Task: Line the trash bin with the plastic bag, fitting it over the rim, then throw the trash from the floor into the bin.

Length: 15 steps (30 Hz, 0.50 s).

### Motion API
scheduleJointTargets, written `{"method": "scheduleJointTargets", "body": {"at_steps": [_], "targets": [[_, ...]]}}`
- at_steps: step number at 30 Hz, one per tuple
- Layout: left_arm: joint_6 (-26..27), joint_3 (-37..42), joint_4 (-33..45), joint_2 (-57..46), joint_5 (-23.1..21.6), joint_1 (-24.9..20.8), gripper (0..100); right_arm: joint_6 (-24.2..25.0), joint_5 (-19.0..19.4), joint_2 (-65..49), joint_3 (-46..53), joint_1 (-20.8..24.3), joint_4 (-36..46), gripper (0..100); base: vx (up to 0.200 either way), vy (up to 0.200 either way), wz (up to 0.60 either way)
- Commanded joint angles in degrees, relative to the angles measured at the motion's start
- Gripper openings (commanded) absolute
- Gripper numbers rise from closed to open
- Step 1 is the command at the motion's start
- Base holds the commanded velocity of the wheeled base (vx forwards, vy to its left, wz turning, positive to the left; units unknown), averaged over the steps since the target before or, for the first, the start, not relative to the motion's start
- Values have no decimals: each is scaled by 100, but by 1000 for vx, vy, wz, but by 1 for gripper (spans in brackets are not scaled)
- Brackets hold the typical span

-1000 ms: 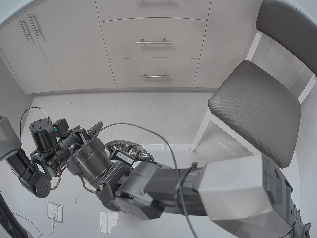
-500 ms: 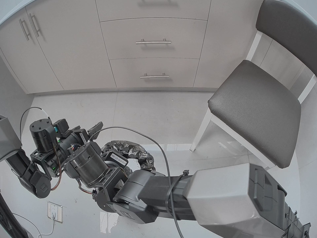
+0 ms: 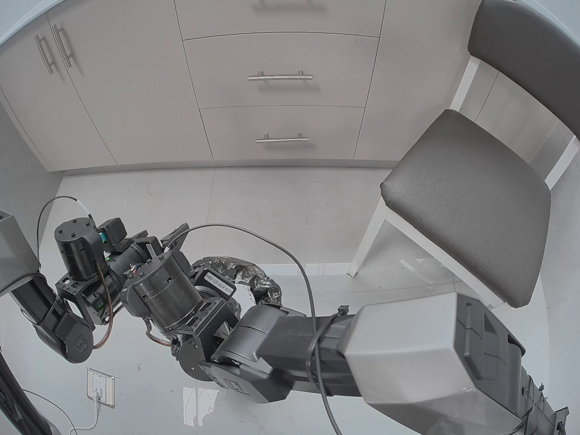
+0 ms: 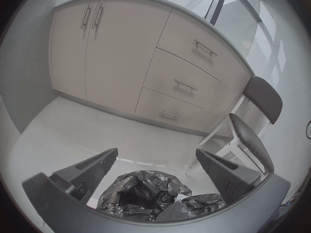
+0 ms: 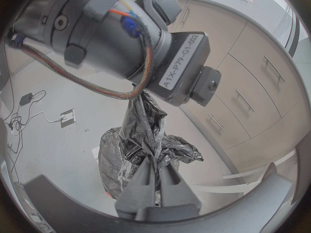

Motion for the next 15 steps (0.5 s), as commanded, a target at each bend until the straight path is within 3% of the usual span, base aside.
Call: {"method": "scheduleJointTargets", "body": {"at_steps": [1,15], "targets": [[-4,-2,-4,11,2,1,100,-1,-1,15,-1,-10,-39,0,0,0,0],[5,7,-4,11,2,-8,100,7,-9,15,-1,-54,-241,0,0,0,0]]}}
